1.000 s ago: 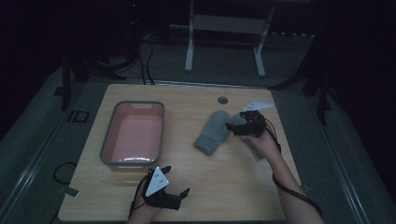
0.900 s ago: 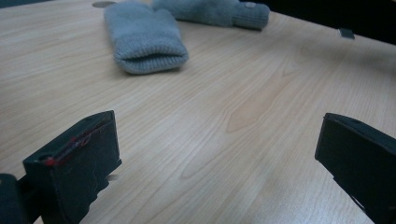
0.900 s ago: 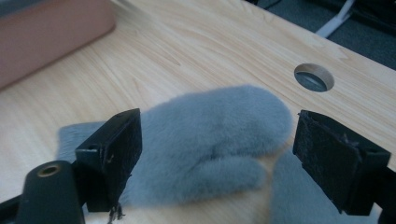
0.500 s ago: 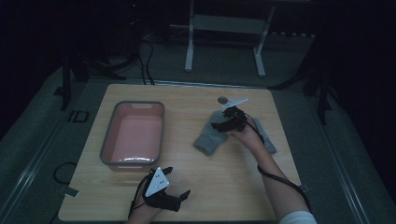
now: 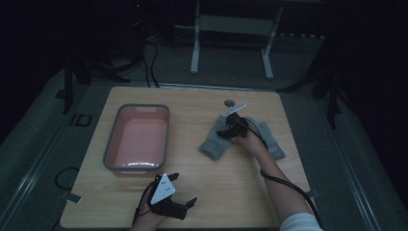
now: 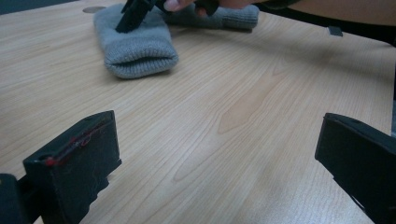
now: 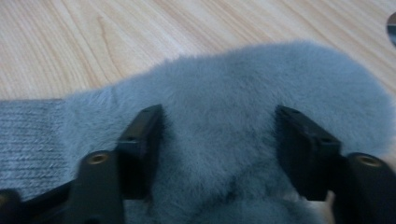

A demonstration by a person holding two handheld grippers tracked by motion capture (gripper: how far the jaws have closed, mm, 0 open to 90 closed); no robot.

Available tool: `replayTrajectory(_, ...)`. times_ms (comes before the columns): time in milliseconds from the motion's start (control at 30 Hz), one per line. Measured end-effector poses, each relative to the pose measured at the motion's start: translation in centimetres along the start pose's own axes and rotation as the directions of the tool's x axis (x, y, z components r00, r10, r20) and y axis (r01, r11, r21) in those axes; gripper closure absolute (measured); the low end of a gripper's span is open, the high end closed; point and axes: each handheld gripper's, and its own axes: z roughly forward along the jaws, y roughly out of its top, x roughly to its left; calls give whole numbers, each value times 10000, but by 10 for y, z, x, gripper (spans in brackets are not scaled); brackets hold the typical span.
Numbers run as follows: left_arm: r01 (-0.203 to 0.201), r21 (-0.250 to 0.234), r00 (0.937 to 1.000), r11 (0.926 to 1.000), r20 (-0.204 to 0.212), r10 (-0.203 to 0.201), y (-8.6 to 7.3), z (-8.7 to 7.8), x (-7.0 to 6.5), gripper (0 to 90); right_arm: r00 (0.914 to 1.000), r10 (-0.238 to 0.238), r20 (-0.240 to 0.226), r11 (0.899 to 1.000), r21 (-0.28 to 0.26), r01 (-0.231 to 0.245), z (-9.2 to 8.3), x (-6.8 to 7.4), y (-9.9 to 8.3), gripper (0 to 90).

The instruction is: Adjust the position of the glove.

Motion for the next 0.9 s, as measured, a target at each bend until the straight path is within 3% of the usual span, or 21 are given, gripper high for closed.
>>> replayTrajectory(100, -8, 19, 10000, 10000, 1, 8, 0, 0, -1, 1, 9997, 51, -232, 10000, 0, -51, 0, -1, -1, 452)
replayTrajectory(233, -23, 28, 10000, 10000, 0, 23, 0, 0, -1, 2, 9989, -268, -396, 9996, 89, 271, 0, 3, 1, 636)
replayTrajectory(367, 48, -18, 10000, 10000, 25, -47, -1, 0, 1, 2, 9987, -158, -487, 9998, 120, 164, -2, 6, 3, 756)
replayTrajectory(467, 113, -55, 9999, 9999, 0, -113, -1, -1, 2, 2, 9978, -64, -666, 10000, 36, 67, -7, 7, 4, 795)
replayTrajectory(567, 142, -111, 9999, 9998, -21, -142, 0, -2, 3, 1, 9924, -339, -1179, 9993, -186, 319, -17, 11, 5, 800)
replayTrajectory(767, 180, -173, 9998, 9997, -70, -181, 1, -3, 4, 2, 9752, -1066, -1939, 9906, -1048, 874, -47, 27, 12, 802)
replayTrajectory(800, 171, -184, 9998, 9997, -100, -173, 1, -3, 3, 1, 9686, -1186, -2184, 9885, -1180, 944, -52, 32, 14, 802)
replayTrajectory(900, 166, -203, 9998, 9997, -108, -168, 1, -3, 3, 1, 9357, -2039, -2881, 9736, -1599, 1629, -68, 48, 19, 801)
